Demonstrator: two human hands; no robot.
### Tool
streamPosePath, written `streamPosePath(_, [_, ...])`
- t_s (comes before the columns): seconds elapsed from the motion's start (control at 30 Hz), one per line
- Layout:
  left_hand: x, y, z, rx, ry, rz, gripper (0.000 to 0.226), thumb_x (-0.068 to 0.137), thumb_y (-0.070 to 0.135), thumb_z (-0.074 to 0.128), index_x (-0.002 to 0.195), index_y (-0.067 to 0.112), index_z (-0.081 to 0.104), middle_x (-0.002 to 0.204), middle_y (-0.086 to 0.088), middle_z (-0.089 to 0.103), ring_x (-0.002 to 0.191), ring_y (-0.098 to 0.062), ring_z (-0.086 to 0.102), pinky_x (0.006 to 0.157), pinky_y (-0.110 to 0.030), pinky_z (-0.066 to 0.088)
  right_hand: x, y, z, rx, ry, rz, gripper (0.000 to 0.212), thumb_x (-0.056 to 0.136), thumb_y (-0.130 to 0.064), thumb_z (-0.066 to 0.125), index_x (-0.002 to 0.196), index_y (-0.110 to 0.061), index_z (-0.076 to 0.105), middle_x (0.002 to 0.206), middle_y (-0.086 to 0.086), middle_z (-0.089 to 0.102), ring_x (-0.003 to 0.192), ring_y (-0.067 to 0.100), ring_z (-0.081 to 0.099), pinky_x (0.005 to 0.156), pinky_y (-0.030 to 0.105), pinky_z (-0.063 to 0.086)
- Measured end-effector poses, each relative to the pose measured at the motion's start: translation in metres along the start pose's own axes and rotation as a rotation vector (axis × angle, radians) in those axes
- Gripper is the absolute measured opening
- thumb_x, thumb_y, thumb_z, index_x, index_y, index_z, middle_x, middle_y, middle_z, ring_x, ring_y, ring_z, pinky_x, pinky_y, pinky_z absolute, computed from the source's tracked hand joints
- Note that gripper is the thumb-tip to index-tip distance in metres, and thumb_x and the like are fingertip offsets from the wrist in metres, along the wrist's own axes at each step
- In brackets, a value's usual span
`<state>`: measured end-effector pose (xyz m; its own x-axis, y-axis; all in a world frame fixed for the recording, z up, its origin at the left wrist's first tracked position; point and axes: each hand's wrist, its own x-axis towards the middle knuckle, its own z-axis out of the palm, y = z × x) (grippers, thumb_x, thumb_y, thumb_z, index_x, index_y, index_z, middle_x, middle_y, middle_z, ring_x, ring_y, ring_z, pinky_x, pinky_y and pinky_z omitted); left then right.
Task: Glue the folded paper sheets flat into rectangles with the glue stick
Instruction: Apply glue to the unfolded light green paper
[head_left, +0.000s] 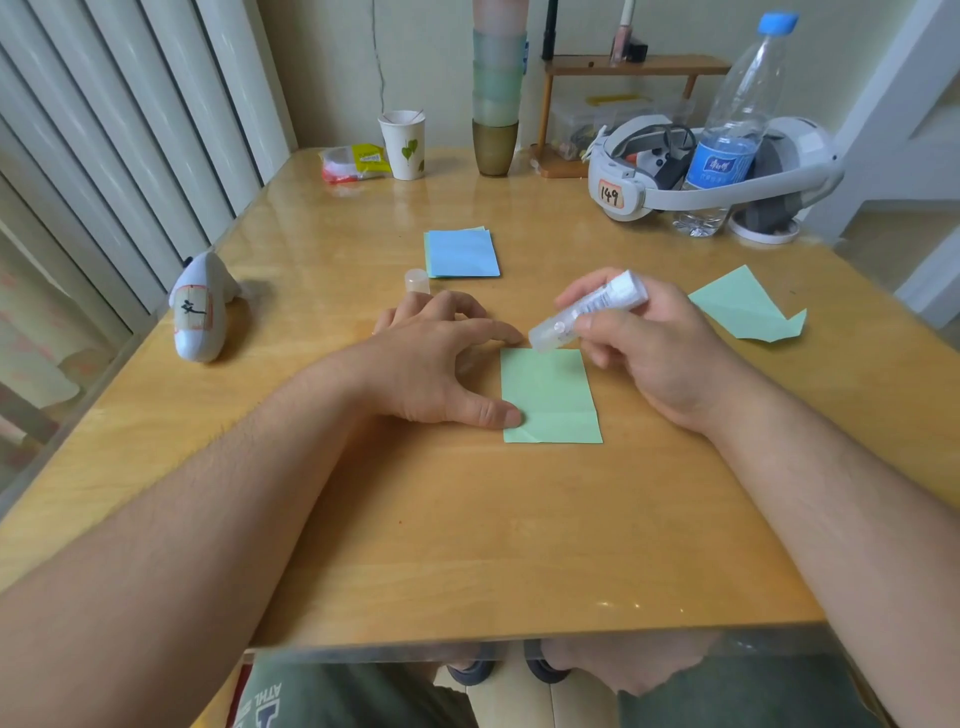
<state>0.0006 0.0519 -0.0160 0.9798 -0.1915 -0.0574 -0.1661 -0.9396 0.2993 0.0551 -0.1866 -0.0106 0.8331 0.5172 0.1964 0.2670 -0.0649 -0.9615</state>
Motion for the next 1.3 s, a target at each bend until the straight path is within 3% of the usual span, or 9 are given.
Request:
streamPosePath(0.1, [0.0, -0.001, 0.0, 0.0, -0.008, -0.006, 0.083, 0.066, 0.088, 0.068, 0.14, 0.067, 0.034, 0.144, 0.021, 0.029, 0.139, -0.018, 0.018, 0.115, -0.041, 0.019, -0.001, -0.001, 0.008, -0.037, -0.057, -0.009, 0.014, 0.084, -0.022, 0.069, 0.092, -0.012, 0.074, 0.072, -0.012, 0.066, 0.071, 0.002, 0.058, 0.07, 0.017, 0.046])
streamPosePath(0.2, [0.0, 0.0, 0.0, 0.003, -0.002, -0.006, 0.085, 0.066, 0.088, 0.068, 0.14, 0.067, 0.034, 0.144, 0.02, 0.029, 0.138, -0.017, 0.019, 0.116, -0.042, 0.02, 0.0, 0.001, 0.018, -0.163, -0.056, -0.003, 0.018, 0.086, -0.035, 0.075, 0.087, -0.017, 0.078, 0.086, -0.002, 0.076, 0.084, 0.006, 0.065, 0.081, 0.021, 0.05])
streamPosePath(0.37, [0.0, 0.001, 0.0, 0.007, 0.002, -0.012, 0.087, 0.065, 0.088, 0.068, 0.142, 0.065, 0.034, 0.145, 0.02, 0.029, 0.139, -0.017, 0.018, 0.116, -0.04, 0.019, 0.005, 0.0, 0.03, -0.303, 0.003, 0.005, 0.015, 0.077, -0.037, 0.071, 0.084, -0.025, 0.076, 0.073, -0.013, 0.069, 0.07, 0.007, 0.059, 0.065, 0.027, 0.048])
streamPosePath(0.43, [0.0, 0.001, 0.0, 0.001, 0.0, -0.008, 0.086, 0.066, 0.087, 0.069, 0.142, 0.066, 0.034, 0.145, 0.02, 0.029, 0.139, -0.017, 0.018, 0.113, -0.039, 0.019, 0.006, -0.001, 0.033, -0.367, 0.007, 0.013, 0.016, 0.073, -0.04, 0.07, 0.079, -0.025, 0.074, 0.077, -0.004, 0.072, 0.074, 0.021, 0.062, 0.068, 0.04, 0.052])
streamPosePath(0.5, [0.0, 0.001, -0.001, 0.003, 0.0, -0.007, 0.086, 0.066, 0.087, 0.069, 0.142, 0.065, 0.035, 0.145, 0.02, 0.029, 0.139, -0.016, 0.018, 0.113, -0.038, 0.019, 0.006, -0.001, 0.035, -0.391, 0.006, 0.016, 0.016, 0.071, -0.039, 0.07, 0.077, -0.024, 0.073, 0.08, 0.003, 0.072, 0.078, 0.027, 0.064, 0.071, 0.044, 0.055])
streamPosePath(0.63, [0.0, 0.001, 0.0, 0.01, 0.006, -0.008, 0.086, 0.066, 0.087, 0.069, 0.142, 0.065, 0.035, 0.145, 0.02, 0.029, 0.139, -0.018, 0.019, 0.114, -0.039, 0.019, 0.007, -0.001, 0.036, -0.361, 0.015, 0.036, 0.014, 0.068, -0.035, 0.07, 0.075, -0.022, 0.073, 0.076, 0.006, 0.07, 0.065, 0.012, 0.055, 0.063, 0.035, 0.048])
streamPosePath(0.83, [0.0, 0.001, -0.001, 0.014, -0.002, -0.004, 0.082, 0.068, 0.086, 0.069, 0.14, 0.067, 0.036, 0.145, 0.019, 0.029, 0.139, -0.018, 0.019, 0.11, -0.038, 0.019, 0.006, -0.001, 0.031, -0.357, 0.014, 0.053, 0.013, 0.067, -0.029, 0.067, 0.073, -0.018, 0.07, 0.075, 0.012, 0.067, 0.064, 0.013, 0.05, 0.06, 0.034, 0.041])
streamPosePath(0.97, [0.0, 0.0, 0.0, 0.003, -0.004, -0.001, 0.081, 0.067, 0.087, 0.068, 0.139, 0.068, 0.036, 0.144, 0.02, 0.03, 0.139, -0.018, 0.019, 0.108, -0.038, 0.018, 0.002, 0.0, 0.019, -0.352, 0.013, 0.053, 0.01, 0.067, -0.026, 0.066, 0.072, -0.018, 0.069, 0.062, -0.008, 0.059, 0.061, 0.009, 0.047, 0.057, 0.026, 0.037])
streamPosePath(1.3, [0.0, 0.0, -0.001, -0.005, -0.012, 0.001, 0.083, 0.067, 0.087, 0.067, 0.141, 0.066, 0.037, 0.143, 0.02, 0.03, 0.14, -0.015, 0.017, 0.107, -0.036, 0.015, -0.001, 0.003, 0.004, -0.367, 0.039, 0.054, 0.01, 0.064, -0.023, 0.063, 0.07, -0.016, 0.067, 0.057, -0.011, 0.054, 0.057, 0.008, 0.042, 0.054, 0.025, 0.033])
